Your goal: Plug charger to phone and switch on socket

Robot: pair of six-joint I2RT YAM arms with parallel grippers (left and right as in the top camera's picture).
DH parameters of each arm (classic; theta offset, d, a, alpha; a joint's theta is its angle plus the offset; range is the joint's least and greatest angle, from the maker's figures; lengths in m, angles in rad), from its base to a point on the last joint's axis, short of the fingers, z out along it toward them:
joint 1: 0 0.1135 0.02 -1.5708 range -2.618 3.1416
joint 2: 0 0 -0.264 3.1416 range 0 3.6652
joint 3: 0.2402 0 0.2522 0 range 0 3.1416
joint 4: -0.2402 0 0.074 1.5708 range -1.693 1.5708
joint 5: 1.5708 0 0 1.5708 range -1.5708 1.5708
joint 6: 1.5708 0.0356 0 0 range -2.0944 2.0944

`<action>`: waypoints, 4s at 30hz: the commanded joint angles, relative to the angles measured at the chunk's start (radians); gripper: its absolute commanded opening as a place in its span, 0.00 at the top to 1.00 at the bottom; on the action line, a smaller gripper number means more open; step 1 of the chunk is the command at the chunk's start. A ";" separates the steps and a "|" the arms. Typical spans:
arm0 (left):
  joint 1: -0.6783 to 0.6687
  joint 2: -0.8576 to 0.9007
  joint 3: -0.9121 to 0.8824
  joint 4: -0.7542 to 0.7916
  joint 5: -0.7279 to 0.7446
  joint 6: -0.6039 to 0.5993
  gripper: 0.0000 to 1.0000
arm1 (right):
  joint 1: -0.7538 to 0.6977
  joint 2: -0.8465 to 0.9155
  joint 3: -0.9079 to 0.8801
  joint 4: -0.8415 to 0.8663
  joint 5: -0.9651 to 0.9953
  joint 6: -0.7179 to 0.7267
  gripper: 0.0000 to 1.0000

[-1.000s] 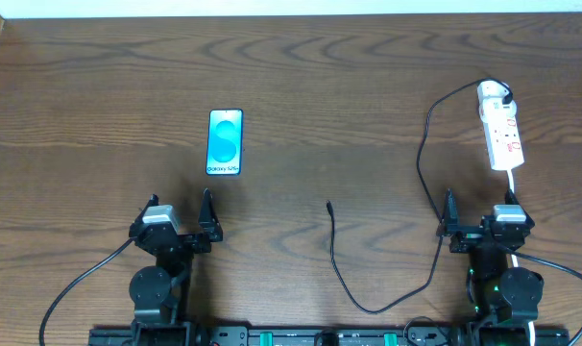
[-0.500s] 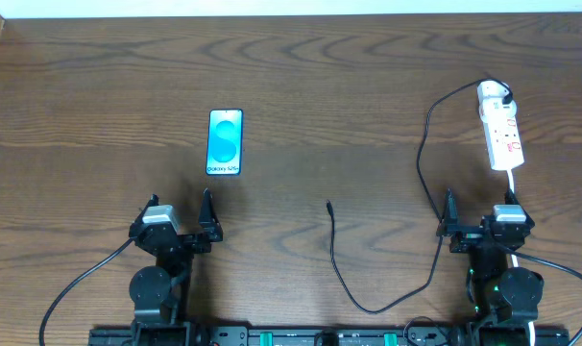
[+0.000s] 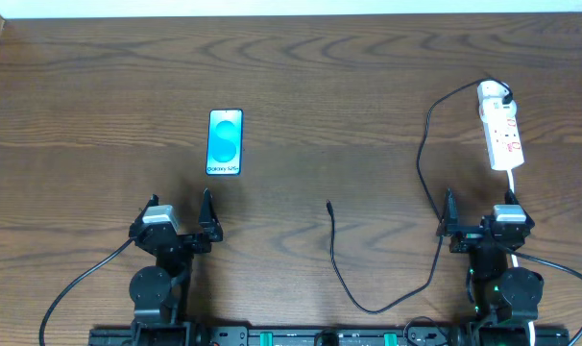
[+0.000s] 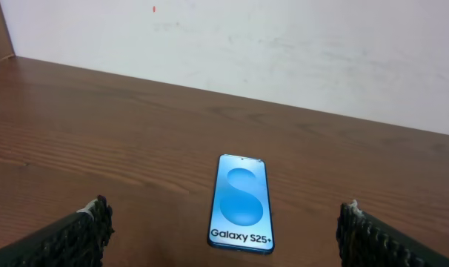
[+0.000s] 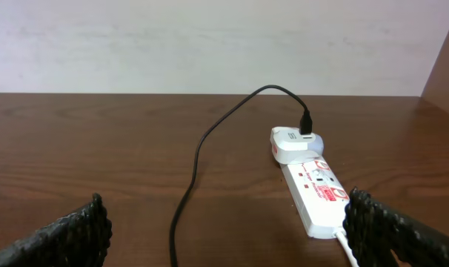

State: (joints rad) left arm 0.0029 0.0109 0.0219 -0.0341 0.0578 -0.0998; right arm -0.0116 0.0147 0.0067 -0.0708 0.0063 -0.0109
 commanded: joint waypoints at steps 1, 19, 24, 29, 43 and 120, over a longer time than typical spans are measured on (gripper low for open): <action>0.003 -0.007 -0.018 -0.031 0.010 0.014 0.02 | 0.007 -0.009 -0.001 -0.005 -0.010 0.010 0.01; 0.003 -0.007 -0.018 -0.032 0.009 0.014 0.02 | 0.007 -0.009 -0.001 -0.005 -0.010 0.010 0.01; 0.003 -0.007 -0.018 -0.032 0.010 0.014 0.02 | 0.007 -0.009 -0.001 -0.005 -0.010 0.010 0.01; 0.003 -0.007 -0.018 -0.032 0.009 0.014 0.02 | 0.007 -0.009 -0.001 -0.005 -0.010 0.011 0.01; 0.003 -0.007 -0.018 -0.032 0.005 0.014 0.02 | 0.007 -0.009 -0.001 -0.005 -0.010 0.010 0.01; -0.034 1.936 1.672 -0.977 0.148 0.147 0.02 | 0.007 -0.009 -0.001 -0.005 -0.010 0.010 0.01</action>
State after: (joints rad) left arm -0.0319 1.9427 1.6741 -1.0126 0.1864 0.0525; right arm -0.0090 0.0113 0.0067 -0.0708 -0.0017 -0.0105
